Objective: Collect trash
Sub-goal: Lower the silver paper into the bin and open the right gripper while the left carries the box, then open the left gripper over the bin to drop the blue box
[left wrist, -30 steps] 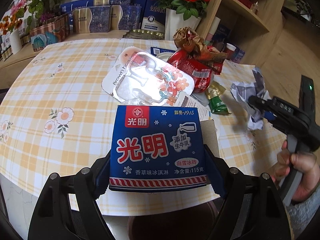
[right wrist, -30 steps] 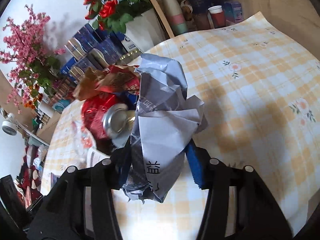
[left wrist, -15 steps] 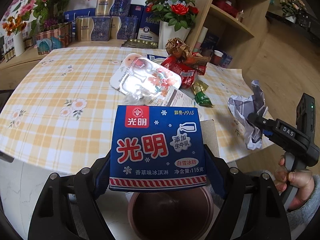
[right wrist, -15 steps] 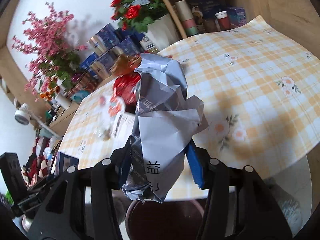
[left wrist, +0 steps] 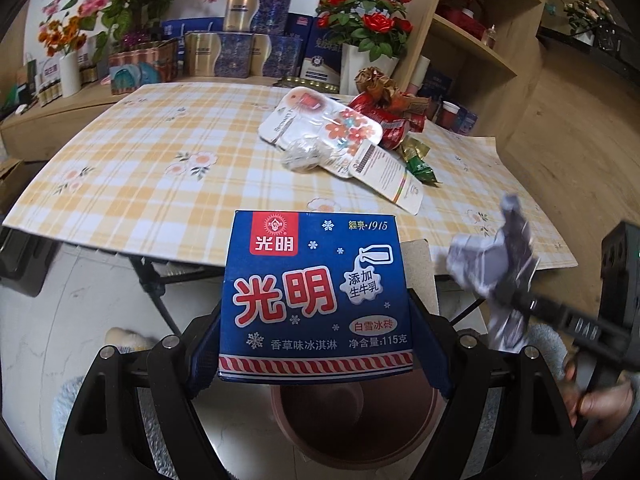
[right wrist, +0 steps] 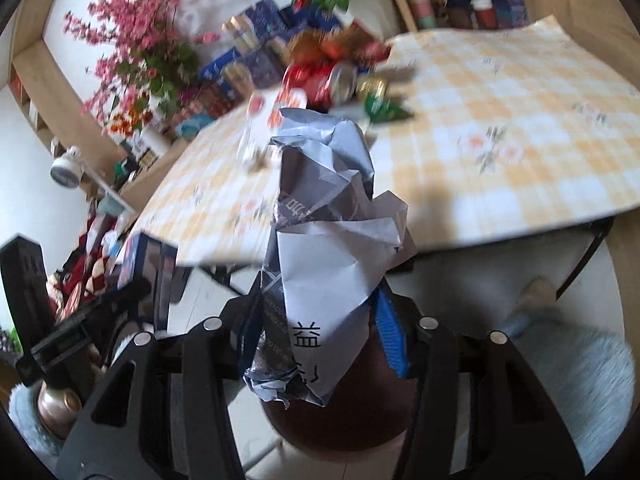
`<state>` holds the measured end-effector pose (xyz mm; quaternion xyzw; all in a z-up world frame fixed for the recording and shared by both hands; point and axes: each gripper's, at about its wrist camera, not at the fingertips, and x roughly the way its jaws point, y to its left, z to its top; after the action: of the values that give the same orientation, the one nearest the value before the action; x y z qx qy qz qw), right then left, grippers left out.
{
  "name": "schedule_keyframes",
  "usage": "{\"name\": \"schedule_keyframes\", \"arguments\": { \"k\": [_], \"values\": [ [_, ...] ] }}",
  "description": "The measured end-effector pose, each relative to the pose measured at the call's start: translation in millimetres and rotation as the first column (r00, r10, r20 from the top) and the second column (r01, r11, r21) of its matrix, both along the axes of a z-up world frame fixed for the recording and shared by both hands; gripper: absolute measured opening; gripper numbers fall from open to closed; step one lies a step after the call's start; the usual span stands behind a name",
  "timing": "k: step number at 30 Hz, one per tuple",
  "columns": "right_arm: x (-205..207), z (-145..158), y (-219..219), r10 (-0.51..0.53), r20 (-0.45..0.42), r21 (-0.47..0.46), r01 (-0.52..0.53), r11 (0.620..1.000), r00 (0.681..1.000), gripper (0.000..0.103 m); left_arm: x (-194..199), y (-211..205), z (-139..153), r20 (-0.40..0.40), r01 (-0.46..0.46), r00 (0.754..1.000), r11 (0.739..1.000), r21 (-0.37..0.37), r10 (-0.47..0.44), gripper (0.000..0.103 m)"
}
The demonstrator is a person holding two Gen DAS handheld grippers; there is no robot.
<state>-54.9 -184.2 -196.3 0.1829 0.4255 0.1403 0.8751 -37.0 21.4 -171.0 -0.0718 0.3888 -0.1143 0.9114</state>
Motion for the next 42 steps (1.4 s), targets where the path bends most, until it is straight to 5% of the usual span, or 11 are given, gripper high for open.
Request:
{"name": "schedule_keyframes", "arguments": {
  "k": [7,16,24,30,42],
  "values": [
    [-3,-36,29,0.086,-0.109,-0.016,-0.088,0.996,0.99,0.052,-5,7,-2,0.008,-0.033,0.999,0.999,0.0,0.033,0.079],
    [10,-81,22,0.042,-0.234,-0.012,-0.046,0.999,0.971,0.054,-3,3,-25,-0.064,-0.005,0.998,1.0,-0.006,0.005,0.079],
    [15,-84,12,-0.019,-0.237,-0.007,0.018,1.0,0.971,0.078,-1,1,-35,-0.101,0.008,0.995,1.0,-0.02,-0.01,0.079],
    [15,-80,-1,-0.074,-0.216,0.002,0.077,0.997,0.974,0.087,2,-9,-44,-0.13,0.046,0.99,0.999,-0.013,-0.047,0.079],
    [10,-81,-23,-0.169,-0.227,0.017,0.178,0.984,0.959,0.093,7,-46,-67,-0.172,0.18,0.97,0.983,0.024,-0.174,0.079]
  ]
}}
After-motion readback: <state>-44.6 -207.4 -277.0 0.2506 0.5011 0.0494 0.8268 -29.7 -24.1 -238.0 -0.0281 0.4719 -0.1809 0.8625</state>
